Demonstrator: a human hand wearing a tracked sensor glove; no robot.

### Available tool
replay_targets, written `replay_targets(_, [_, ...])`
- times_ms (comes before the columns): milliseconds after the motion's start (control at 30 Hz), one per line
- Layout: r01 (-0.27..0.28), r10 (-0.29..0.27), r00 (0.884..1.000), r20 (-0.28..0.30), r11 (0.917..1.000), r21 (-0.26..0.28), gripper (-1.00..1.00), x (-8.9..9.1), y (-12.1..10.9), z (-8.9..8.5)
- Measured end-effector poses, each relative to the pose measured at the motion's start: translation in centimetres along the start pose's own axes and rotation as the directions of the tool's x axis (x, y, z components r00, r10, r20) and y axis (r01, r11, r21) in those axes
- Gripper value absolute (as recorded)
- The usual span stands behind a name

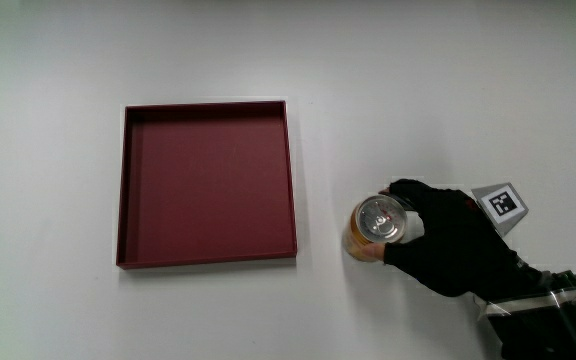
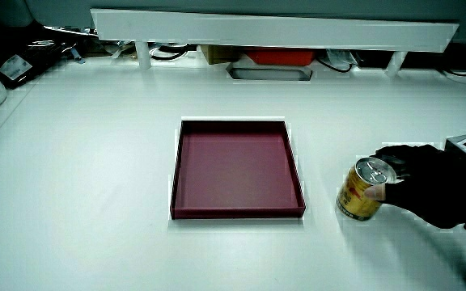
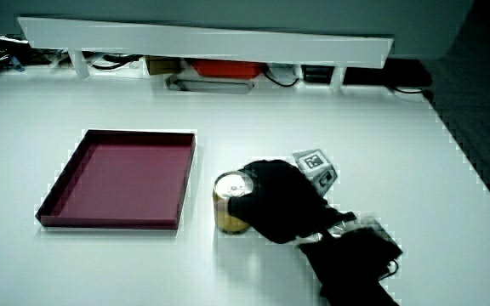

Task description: Pick red bull from desk

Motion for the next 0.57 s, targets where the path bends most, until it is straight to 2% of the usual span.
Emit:
replay_targets(33, [0.017, -0.017, 1.0, 0.017, 0.9999, 0.002, 1.0, -0.2, 0.2, 0.0])
replay_targets(67, [-0.012, 0.012, 0.999, 0.031, 0.9999, 0.003, 1.0, -0.6, 0.4, 0.1])
replay_targets(100, [0.03, -0.031, 0.996, 0.08, 0.9995, 0.009, 1.0, -0.7, 0.6, 0.2])
replay_targets(133, [0.089, -0.089, 0.992, 0.093, 0.996, 0.005, 1.0, -1.3, 0.8, 0.2])
replay_targets(167, [0.152, -0.152, 0.983, 0.103, 0.9883, 0.007, 1.0, -2.1, 0.9, 0.2])
replay_targets(200, [0.036, -0.036, 0.995, 0.09, 0.9993, 0.005, 1.0, -3.2, 1.5, 0.0])
replay_targets(233, [0.03, -0.03, 0.995, 0.09, 0.9996, 0.003, 1.0, -4.0, 1.8, -0.1])
replay_targets(267, [0.064, -0.064, 0.994, 0.085, 0.998, 0.003, 1.0, -5.1, 2.1, -0.2])
replay_targets(300, [0.028, -0.028, 0.997, 0.074, 0.9996, 0.002, 1.0, -5.9, 2.5, -0.4])
replay_targets(367, [-0.01, 0.01, 0.997, 0.076, 1.0, -0.001, 1.0, -7.4, 3.2, -0.6])
replay_targets(400, [-0.003, 0.003, 0.997, 0.072, 1.0, -0.001, 1.0, -8.0, 3.5, -0.8])
replay_targets(433, [-0.018, 0.019, 0.999, 0.029, 0.9998, -0.004, 1.0, -9.0, 3.8, -1.2])
replay_targets(467, [0.011, -0.011, 0.999, 0.039, 0.9999, -0.009, 1.0, -9.6, 4.0, -1.4])
replay_targets(500, [-0.067, 0.067, 0.997, 0.036, 0.9977, -0.007, 1.0, -9.8, 4.6, -1.7])
replay_targets(533, [-0.03, 0.031, 0.999, 0.017, 0.9995, -0.009, 1.0, -10.6, 4.7, -2.0])
replay_targets(567, [-0.08, 0.08, 0.997, 0.019, 0.9968, -0.013, 1.0, -10.8, 5.2, -2.2])
